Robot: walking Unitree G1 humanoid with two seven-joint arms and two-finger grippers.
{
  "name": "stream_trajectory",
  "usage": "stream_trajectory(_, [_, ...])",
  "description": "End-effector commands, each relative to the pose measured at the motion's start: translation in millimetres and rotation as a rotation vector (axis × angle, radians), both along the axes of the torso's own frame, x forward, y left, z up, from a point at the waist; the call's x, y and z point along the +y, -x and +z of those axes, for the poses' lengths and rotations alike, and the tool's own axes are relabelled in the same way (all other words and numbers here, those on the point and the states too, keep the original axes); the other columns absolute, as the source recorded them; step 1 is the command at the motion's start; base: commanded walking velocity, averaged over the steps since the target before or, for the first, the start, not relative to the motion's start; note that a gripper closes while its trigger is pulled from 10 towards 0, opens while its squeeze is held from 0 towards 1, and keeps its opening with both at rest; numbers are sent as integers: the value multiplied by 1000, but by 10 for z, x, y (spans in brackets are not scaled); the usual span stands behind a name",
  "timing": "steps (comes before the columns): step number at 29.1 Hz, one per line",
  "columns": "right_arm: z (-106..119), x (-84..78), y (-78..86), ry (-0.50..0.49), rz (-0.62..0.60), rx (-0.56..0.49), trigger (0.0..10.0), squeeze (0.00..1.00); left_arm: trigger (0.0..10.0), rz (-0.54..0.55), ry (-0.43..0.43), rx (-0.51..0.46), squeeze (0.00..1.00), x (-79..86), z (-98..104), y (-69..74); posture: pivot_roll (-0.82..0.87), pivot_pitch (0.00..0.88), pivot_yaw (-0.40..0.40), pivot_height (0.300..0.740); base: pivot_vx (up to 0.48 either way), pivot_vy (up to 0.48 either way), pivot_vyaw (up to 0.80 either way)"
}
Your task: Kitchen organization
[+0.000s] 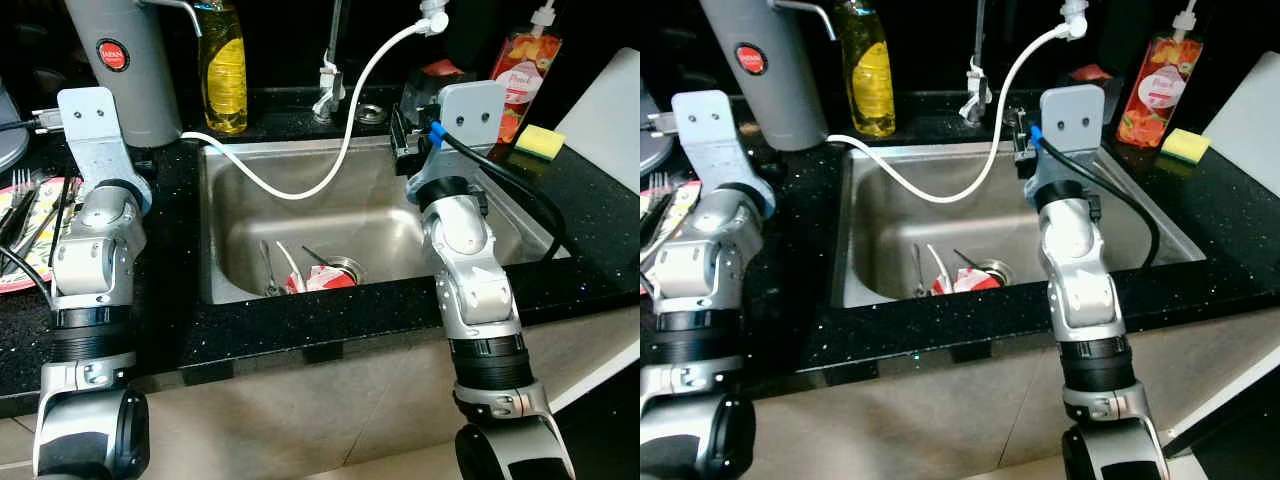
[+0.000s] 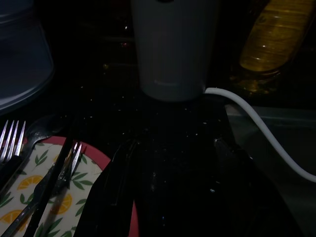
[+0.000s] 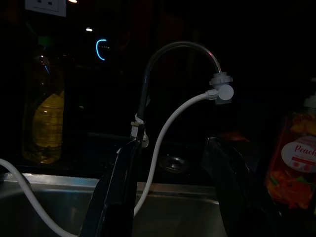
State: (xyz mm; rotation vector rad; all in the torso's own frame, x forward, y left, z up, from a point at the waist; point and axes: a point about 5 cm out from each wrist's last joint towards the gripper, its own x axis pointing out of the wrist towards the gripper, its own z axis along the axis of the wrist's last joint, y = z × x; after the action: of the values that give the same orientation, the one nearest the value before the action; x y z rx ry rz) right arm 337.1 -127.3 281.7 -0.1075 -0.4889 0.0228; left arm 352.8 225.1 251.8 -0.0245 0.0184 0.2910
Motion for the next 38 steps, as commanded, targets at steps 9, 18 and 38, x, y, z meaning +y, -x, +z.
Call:
stream_trajectory(9, [9, 0, -8, -6, -2, -7, 10000, 0, 10000, 11, -13, 6, 0, 28, -13, 15, 86, 0, -37, 740, 0, 0, 0])
stream_trajectory(18, [7, -1, -1, -6, -3, -8, 10000, 0, 10000, 7, -13, 2, 0, 11, -2, -8, 86, 0, -37, 740, 0, 0, 0])
stream_trajectory(38, [43, 18, -13, 8, 11, -16, 10000, 0, 10000, 45, 18, 32, 0, 48, -62, 11, 74, 0, -42, 740, 0, 0, 0])
